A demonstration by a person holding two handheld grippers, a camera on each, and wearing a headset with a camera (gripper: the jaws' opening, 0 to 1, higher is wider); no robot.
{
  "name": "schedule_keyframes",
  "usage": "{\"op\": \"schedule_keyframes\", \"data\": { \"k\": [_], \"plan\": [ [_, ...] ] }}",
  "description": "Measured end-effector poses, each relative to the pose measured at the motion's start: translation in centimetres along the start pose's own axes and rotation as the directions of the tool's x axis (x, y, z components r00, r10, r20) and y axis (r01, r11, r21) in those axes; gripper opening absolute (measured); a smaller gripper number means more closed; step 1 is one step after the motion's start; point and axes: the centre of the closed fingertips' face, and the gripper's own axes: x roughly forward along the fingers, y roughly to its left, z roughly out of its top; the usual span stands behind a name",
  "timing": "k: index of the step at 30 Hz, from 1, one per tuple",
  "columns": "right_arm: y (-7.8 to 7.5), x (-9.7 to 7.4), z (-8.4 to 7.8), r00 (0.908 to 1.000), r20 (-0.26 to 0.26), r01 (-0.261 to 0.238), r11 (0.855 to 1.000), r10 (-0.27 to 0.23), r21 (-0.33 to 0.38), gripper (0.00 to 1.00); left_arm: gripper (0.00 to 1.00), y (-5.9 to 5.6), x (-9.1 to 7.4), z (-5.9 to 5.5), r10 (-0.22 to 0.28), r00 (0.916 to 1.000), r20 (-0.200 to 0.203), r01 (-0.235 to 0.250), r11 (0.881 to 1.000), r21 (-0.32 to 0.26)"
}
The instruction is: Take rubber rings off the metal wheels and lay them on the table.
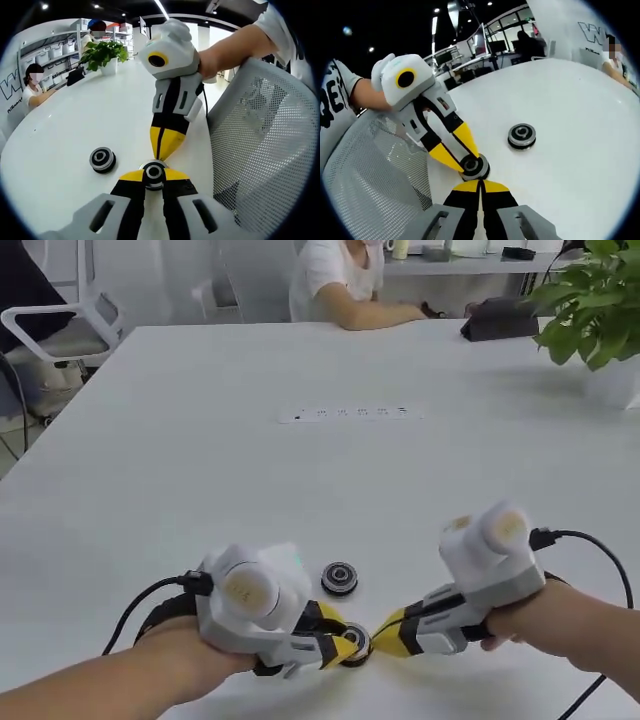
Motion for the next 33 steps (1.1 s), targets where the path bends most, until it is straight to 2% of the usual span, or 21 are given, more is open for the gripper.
{"op": "schedule_keyframes", "data": {
  "k": [8, 9, 10, 19, 33],
  "plan": [
    [-0.2, -0.2, 0.3, 0.9994, 0.035, -0.004, 0.997, 0.001, 0.079, 0.00, 0.07, 0.0, 0.0, 0.0, 0.004, 1.0000, 0.000, -0.004, 1.000, -0.005],
    [0.0, -0.2, 1.1, 0.9967, 0.081, -0.020, 0.994, 0.011, 0.112, 0.00, 0.07, 0.0, 0.0, 0.0, 0.004, 1.0000, 0.000, -0.004, 1.000, -0.006],
    [-0.2, -0.3, 0.7, 0.9982, 0.060, -0.012, 0.994, 0.005, 0.111, 0.00, 0.07, 0.1, 0.0, 0.0, 0.006, 1.0000, 0.000, -0.006, 1.000, -0.008],
    [0.1, -0.2, 1.1, 0.9958, 0.089, -0.034, 0.988, 0.020, 0.150, 0.00, 0.07, 0.1, 0.1, 0.0, 0.009, 1.0000, -0.002, -0.009, 1.000, -0.011],
    [0.4, -0.3, 1.2, 0.9955, 0.092, -0.039, 0.987, 0.025, 0.154, 0.00, 0.07, 0.1, 0.2, 0.0, 0.014, 0.9999, -0.010, -0.014, 1.000, -0.012]
  ]
}}
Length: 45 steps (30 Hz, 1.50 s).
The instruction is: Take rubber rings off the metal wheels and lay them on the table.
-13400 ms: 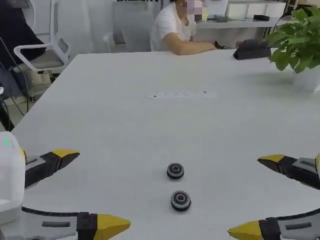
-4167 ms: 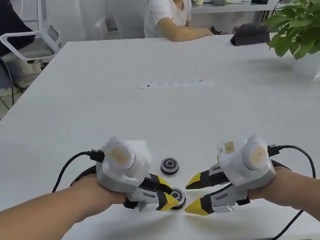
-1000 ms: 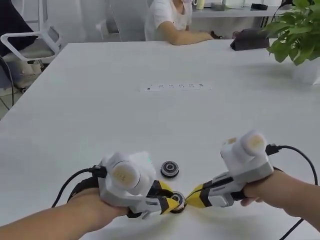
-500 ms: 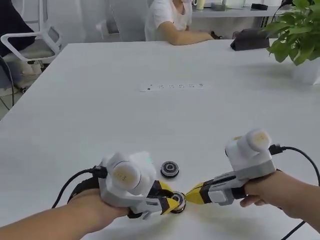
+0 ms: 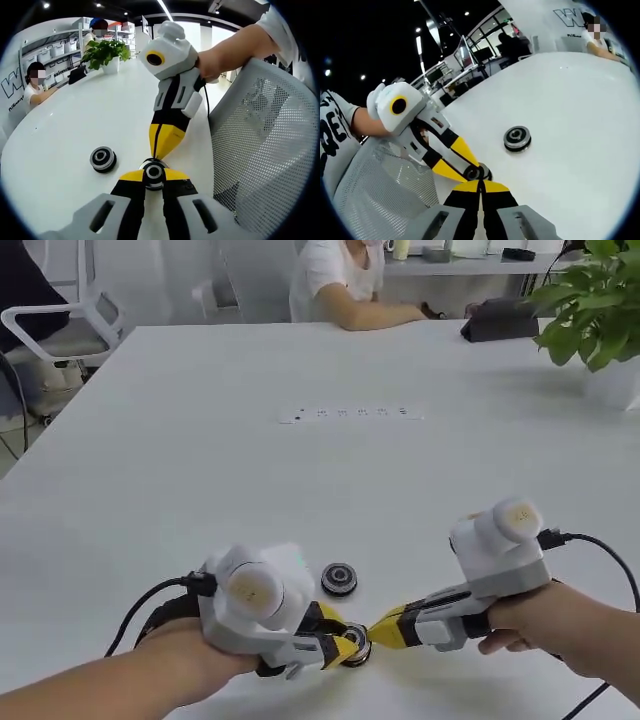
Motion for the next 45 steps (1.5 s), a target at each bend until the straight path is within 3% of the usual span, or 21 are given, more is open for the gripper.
{"op": "schedule_keyframes", "data": {
  "k": [21, 23, 24, 25, 26, 28, 45],
  "plan": [
    [1.0, 0.6, 0.3, 0.9996, -0.001, -0.030, 0.999, 0.030, -0.027, 0.00, 0.07, 0.0, 0.0, 0.0, 0.003, 1.0000, -0.008, -0.003, 1.000, 0.001],
    [1.3, 0.7, 0.5, 0.9990, 0.012, -0.043, 0.999, 0.043, -0.026, 0.00, 0.07, 0.0, 0.0, 0.0, 0.003, 1.0000, -0.007, -0.003, 1.000, -0.001],
    [2.6, 0.8, 0.9, 0.9936, 0.035, -0.107, 0.994, 0.107, 0.000, 0.00, 0.07, -0.1, 0.0, 0.0, 0.004, 1.0000, -0.007, -0.004, 1.000, -0.001],
    [2.3, 1.0, 1.8, 0.9920, 0.075, -0.099, 0.994, 0.102, -0.043, 0.00, 0.07, -0.1, 0.0, 0.0, 0.003, 1.0000, -0.008, -0.003, 1.000, 0.003],
    [2.4, 0.9, 1.3, 0.9947, 0.043, -0.093, 0.996, 0.093, -0.010, 0.00, 0.07, -0.1, 0.0, 0.0, 0.004, 1.0000, -0.008, -0.004, 1.000, 0.002],
    [2.2, 1.0, 1.3, 0.9963, 0.031, -0.079, 0.996, 0.080, -0.042, 0.00, 0.07, 0.0, 0.0, 0.0, 0.003, 1.0000, -0.006, -0.003, 1.000, 0.000],
    [1.4, 0.5, 0.5, 0.9979, 0.024, -0.059, 0.998, 0.060, -0.024, 0.00, 0.07, 0.0, 0.1, 0.2, 0.007, 1.0000, -0.005, -0.007, 1.000, -0.010]
  ]
}}
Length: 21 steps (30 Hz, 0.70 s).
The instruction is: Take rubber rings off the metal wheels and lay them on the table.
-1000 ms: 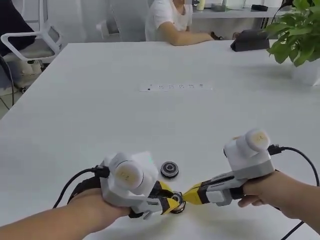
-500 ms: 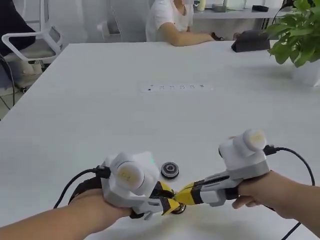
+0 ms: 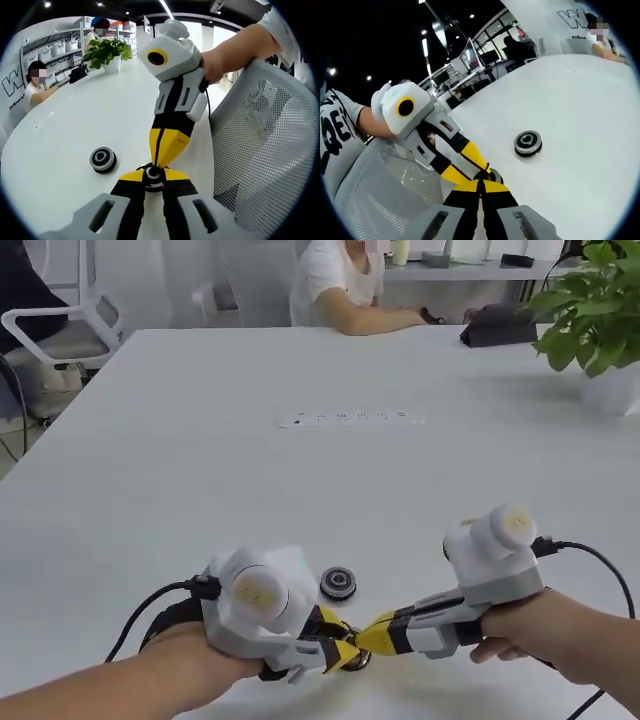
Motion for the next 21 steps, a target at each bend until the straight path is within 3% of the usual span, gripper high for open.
{"op": "schedule_keyframes", "data": {
  "k": [14, 21],
  "plan": [
    [0.3, -0.3, 0.3, 0.9997, 0.018, -0.014, 1.000, 0.014, 0.011, 0.00, 0.12, -0.4, -0.3, 0.1, -0.023, 0.9996, -0.018, 0.024, 1.000, 0.021],
    [0.5, -0.7, 0.7, 0.9993, 0.033, -0.019, 1.000, 0.019, 0.013, 0.00, 0.13, -0.5, -1.0, 0.8, -0.030, 0.9995, -0.003, 0.030, 0.999, 0.014]
  ]
}}
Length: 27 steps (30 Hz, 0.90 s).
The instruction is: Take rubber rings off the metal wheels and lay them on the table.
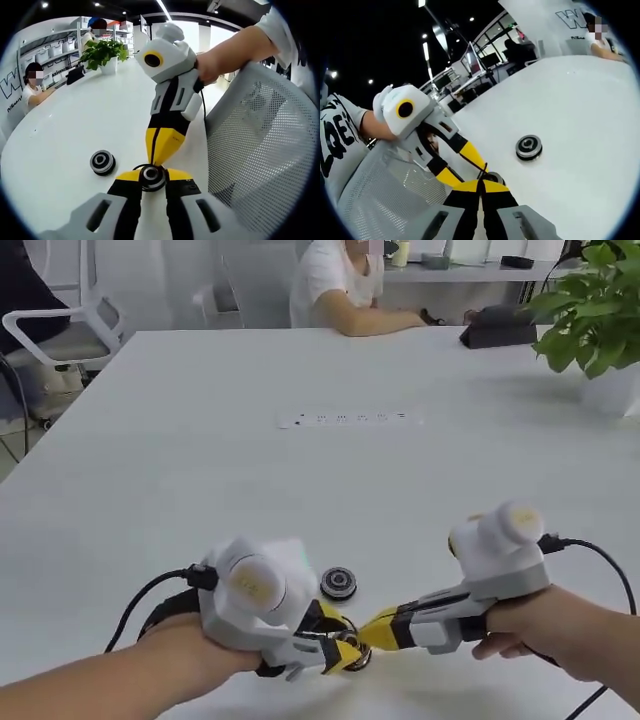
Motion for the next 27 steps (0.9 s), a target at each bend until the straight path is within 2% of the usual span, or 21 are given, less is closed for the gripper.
{"op": "schedule_keyframes", "data": {
  "k": [11, 17, 21, 27],
  "plan": [
    [0.4, -0.3, 0.5, 0.9999, 0.015, -0.006, 1.000, 0.006, -0.001, 0.00, 0.22, -0.8, -1.4, 1.0, -0.011, 0.9995, 0.029, 0.012, 1.000, -0.008],
    [0.6, -0.5, 0.8, 0.9997, 0.024, -0.005, 1.000, 0.005, -0.004, 0.00, 0.30, -0.7, -2.2, 1.0, 0.000, 0.9993, 0.038, 0.000, 1.000, -0.002],
    [0.7, -0.5, 1.0, 0.9996, 0.026, -0.004, 1.000, 0.004, -0.006, 0.00, 0.31, -0.4, -2.8, 1.1, 0.008, 0.9988, 0.048, -0.007, 1.000, -0.018],
    [1.0, -0.7, 1.3, 0.9994, 0.033, -0.005, 1.000, 0.005, -0.011, 0.00, 0.39, -0.5, -3.6, 1.3, 0.009, 0.9981, 0.060, -0.007, 0.999, -0.033]
  ]
}}
